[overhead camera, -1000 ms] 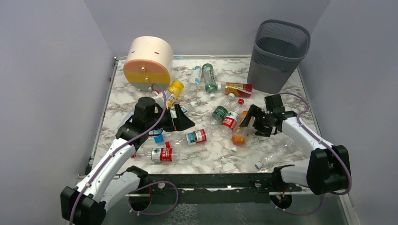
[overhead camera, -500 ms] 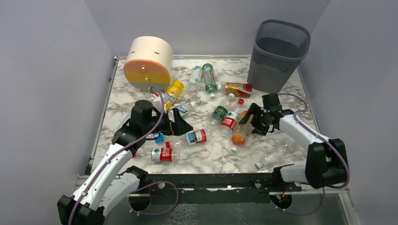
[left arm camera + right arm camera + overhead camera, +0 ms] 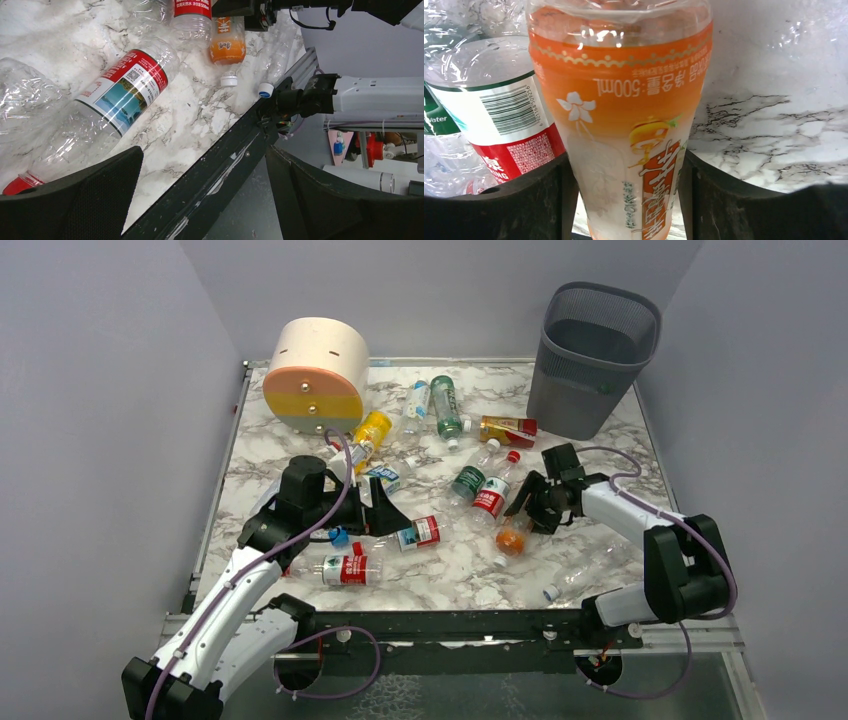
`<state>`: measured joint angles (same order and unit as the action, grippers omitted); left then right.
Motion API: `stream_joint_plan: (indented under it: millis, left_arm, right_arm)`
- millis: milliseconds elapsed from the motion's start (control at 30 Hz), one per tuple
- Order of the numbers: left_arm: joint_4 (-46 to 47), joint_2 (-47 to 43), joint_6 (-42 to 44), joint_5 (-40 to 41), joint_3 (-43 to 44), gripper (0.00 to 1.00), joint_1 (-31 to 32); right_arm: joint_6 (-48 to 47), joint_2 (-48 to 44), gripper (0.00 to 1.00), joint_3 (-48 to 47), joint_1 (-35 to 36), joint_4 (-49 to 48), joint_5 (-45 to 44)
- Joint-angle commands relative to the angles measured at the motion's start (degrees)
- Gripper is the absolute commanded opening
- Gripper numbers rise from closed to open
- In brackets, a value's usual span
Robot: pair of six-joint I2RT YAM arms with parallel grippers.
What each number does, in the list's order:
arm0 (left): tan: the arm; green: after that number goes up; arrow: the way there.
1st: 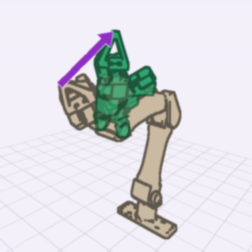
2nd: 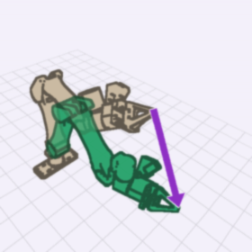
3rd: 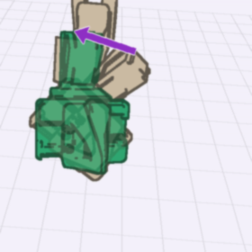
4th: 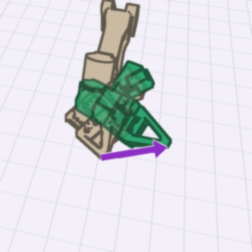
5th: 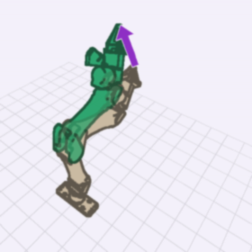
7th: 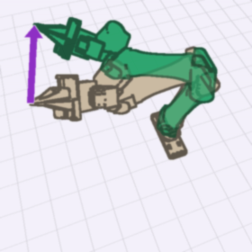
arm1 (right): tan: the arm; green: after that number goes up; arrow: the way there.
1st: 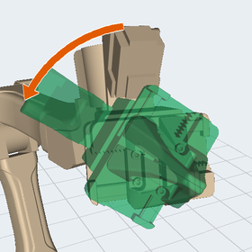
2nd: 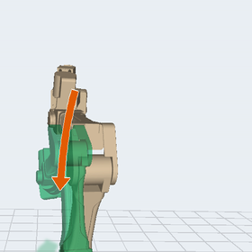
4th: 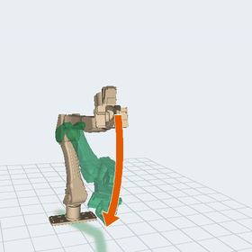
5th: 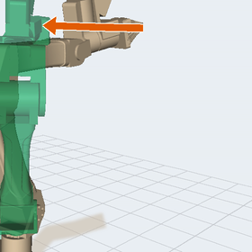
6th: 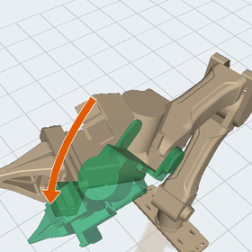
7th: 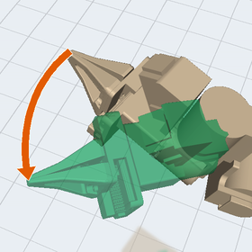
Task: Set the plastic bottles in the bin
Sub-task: Pick up the plastic bottle at the center of the board, then place the plastic bottle in the trash bin.
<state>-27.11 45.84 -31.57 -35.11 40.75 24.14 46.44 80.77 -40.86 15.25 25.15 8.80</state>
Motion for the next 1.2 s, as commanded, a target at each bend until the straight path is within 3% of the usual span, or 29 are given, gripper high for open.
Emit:
stream_joint_plan:
  millis: [0, 533, 833, 1167]
  left_arm:
    - [-0.1, -0.1, 0.8, -0.7, 0.4, 0.99, 0.2]
    - [1.3, 1.8, -2.5, 7.9, 4.9, 0.99, 0.2]
    - [2.4, 3.8, -3.9, 9.9, 6.1, 0.99, 0.2]
    - [2.1, 1.6, -5.4, 9.8, 4.1, 0.99, 0.2]
  right_arm:
    - [0.2, 1.2, 0.65, -0.6, 0.6, -1.0, -1.9]
    - [-5.9, -11.8, 0.58, -5.1, 0.7, 9.1, -1.2]
    - [-10.4, -17.5, 0.56, -18.7, 0.7, 16.0, -2.9]
    - [-9.8, -11.6, 0.56, -38.2, 0.7, 18.2, -3.1]
